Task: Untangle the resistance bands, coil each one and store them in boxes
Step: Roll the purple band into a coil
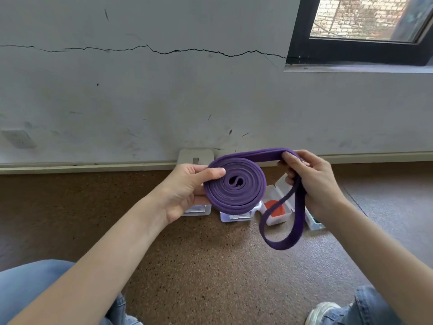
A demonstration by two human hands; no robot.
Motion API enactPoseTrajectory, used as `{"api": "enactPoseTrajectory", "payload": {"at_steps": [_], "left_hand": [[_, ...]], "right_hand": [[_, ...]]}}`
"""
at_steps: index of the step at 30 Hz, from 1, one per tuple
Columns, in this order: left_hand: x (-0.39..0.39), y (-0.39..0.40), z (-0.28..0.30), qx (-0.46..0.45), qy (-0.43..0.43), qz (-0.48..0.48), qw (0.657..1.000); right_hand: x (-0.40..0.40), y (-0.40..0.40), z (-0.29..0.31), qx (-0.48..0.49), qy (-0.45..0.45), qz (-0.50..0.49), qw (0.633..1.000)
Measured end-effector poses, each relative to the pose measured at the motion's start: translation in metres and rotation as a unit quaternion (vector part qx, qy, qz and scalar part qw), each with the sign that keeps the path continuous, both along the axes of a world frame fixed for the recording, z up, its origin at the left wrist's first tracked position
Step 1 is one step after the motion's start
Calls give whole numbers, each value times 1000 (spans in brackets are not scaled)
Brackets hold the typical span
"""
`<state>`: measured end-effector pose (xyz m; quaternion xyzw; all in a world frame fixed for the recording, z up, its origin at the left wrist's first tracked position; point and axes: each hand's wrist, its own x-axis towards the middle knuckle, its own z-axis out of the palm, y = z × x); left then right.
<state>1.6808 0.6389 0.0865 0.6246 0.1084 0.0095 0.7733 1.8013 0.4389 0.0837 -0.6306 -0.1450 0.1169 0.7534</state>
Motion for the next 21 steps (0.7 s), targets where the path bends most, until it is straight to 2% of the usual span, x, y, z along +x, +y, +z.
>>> {"api": "enactPoseTrajectory", "payload": {"at_steps": [2,4,8,12,17,21], "left_hand": [[1,-3,-1,11,10,-3,1000],[4,-2,0,-3,16,37,999],[13,2,5,-58,-1,179,982],[19,-7,2,-57,-8,241,969],[23,-22,-7,-65,-33,273,959],[21,-42,-24,-80,-44,239,967]], "right_hand": [[1,1,-2,-27,-6,-23,999],[-1,2,-3,-53,-28,-18,998],[-18,13,-5,-62,-49,72,994],[-38,24,-8,-53,-47,104,992],[-44,29,-12,-45,-28,81,995],[-42,26,-14,-24,18,58,998]]}}
